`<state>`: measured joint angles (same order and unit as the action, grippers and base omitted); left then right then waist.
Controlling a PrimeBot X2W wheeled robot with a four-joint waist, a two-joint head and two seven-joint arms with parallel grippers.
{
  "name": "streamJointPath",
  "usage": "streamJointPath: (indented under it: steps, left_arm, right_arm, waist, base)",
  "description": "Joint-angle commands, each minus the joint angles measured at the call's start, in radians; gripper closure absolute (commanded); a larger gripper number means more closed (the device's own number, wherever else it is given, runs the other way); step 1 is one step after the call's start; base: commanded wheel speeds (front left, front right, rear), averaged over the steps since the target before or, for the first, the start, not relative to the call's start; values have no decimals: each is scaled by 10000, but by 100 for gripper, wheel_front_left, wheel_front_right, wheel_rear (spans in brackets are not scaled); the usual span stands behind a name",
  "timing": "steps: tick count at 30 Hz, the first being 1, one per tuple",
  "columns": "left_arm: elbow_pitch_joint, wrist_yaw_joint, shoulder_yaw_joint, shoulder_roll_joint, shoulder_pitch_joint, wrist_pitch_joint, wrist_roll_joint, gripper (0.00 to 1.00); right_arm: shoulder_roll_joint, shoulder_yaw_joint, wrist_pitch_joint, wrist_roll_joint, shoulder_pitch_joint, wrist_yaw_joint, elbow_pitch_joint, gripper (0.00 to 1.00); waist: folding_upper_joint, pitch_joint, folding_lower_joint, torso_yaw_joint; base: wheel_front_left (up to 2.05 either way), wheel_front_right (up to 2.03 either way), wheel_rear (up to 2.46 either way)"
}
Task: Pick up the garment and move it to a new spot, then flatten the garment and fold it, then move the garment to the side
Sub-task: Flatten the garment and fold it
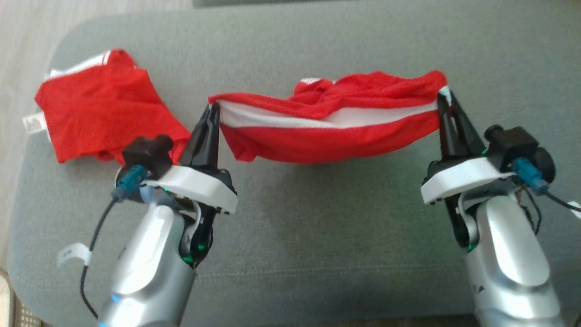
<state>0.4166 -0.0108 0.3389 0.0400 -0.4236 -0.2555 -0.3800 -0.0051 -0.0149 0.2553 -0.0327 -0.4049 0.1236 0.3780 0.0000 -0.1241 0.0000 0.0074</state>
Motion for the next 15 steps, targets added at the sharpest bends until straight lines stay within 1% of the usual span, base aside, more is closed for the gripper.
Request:
streamJointPath:
  steps: [1, 6, 9, 12, 13, 15]
  left_arm:
    - [-504, -53, -413, 224, -496, 4, -43, 100]
    - [-1481, -27, -651, 293, -807, 553, -426, 100]
    - [-2066, 9, -677, 306, -855, 1029, -636, 100]
    - [-2587, 75, -714, 295, -823, 1485, -904, 100]
    - [-2731, 113, -722, 300, -790, 1616, -959, 100]
    - [-2967, 178, -718, 322, -686, 1812, -1027, 100]
  right_arm:
    - [16, 127, 65, 65, -529, 71, -406, 100]
    - [16, -340, -48, -393, -1171, 71, -356, 100]
    - [16, -526, -353, -1261, -1491, 71, -250, 100]
    - [16, -620, -774, -2629, -1677, 71, -205, 100]
    - [16, -689, -959, -3320, -1693, 71, -151, 100]
    - [16, -985, -1587, -5927, -1726, 71, 317, 100]
  waist:
    - [0, 390, 0, -114]
    - [0, 1096, 0, -198]
    - [0, 1379, 0, -203]
    - [0, 1562, 0, -176]
    - [0, 1609, 0, -168]
    - [0, 1706, 0, -146]
  base:
    - [0, 0, 0]
    - [0, 0, 0]
    - [0, 0, 0]
    - [0, 0, 0]
    - [0, 0, 0]
    - [0, 0, 0]
